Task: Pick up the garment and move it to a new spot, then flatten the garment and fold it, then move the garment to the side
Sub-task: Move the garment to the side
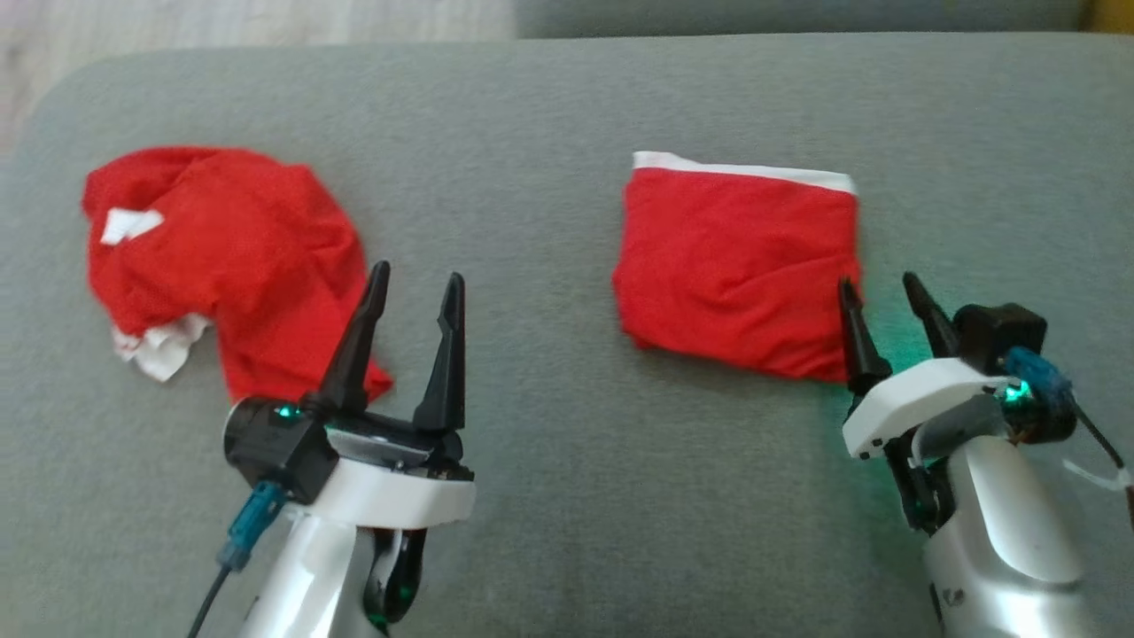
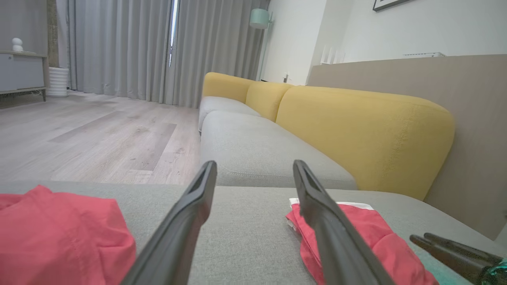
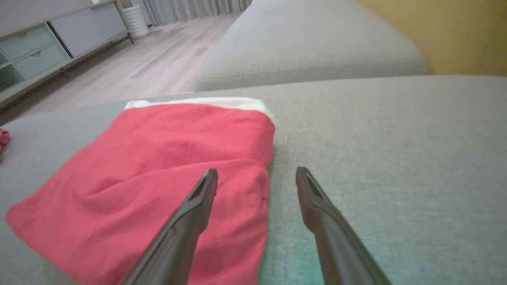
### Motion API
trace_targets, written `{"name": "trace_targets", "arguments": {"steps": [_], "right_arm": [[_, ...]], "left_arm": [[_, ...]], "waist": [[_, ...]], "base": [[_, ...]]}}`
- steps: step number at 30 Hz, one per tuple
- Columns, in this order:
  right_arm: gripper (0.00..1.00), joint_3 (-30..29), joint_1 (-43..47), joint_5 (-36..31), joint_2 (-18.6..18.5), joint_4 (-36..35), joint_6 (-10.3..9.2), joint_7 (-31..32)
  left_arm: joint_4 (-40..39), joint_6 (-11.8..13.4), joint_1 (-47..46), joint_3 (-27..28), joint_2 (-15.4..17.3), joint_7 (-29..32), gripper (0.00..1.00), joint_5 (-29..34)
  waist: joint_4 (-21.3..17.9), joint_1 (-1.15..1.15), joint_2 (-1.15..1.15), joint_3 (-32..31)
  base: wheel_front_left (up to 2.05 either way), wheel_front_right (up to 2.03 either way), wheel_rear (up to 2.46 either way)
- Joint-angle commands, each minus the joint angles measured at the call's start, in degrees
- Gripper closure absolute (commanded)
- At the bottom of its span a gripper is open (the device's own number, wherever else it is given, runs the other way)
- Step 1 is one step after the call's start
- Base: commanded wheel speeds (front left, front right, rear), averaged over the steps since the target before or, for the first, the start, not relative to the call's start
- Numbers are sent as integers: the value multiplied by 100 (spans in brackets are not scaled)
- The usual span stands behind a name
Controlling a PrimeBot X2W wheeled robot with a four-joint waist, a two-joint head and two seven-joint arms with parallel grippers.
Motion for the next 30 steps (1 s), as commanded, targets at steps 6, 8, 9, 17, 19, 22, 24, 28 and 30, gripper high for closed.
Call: {"name": "trace_targets", "arguments": {"steps": [6,8,9,17,19,22,24,28,30], "right_arm": [[0,16,-505,209,0,461,-4,248],[0,-53,-622,207,0,707,-4,316],[0,-71,-678,225,0,833,-4,349],[34,1,-1088,170,0,1585,-4,234],[100,82,-1183,27,0,1678,-4,94],[100,139,-1315,-394,0,1749,-4,-162],[100,155,-1375,-670,-5,1772,-4,-292],[100,291,-1464,-1112,-93,1735,-4,-461],[100,343,-1480,-1186,-134,1721,-4,-480]], "left_arm": [[-146,80,-216,38,15,-29,0,-96],[-138,103,-211,31,15,-29,0,-109],[-141,107,-212,20,15,-29,0,-117],[-170,129,-252,-43,15,-29,0,-102],[-174,129,-285,-49,15,-29,0,-99],[-177,130,-320,-65,15,-29,0,-89],[-172,123,-339,-81,15,-29,0,-72],[-175,124,-389,-118,15,-29,0,-55],[-176,129,-403,-130,15,-29,0,-56]], "waist": [[372,-1,0,137],[431,-1,0,157],[456,-1,0,167],[478,-1,0,243],[436,-1,0,252],[329,-1,0,246],[242,-1,0,226],[49,-1,0,176],[-2,-1,0,161]], "base": [[0,0,0],[0,0,0],[0,0,0],[0,0,0],[0,0,0],[0,0,0],[0,0,0],[0,0,0],[0,0,0]]}}
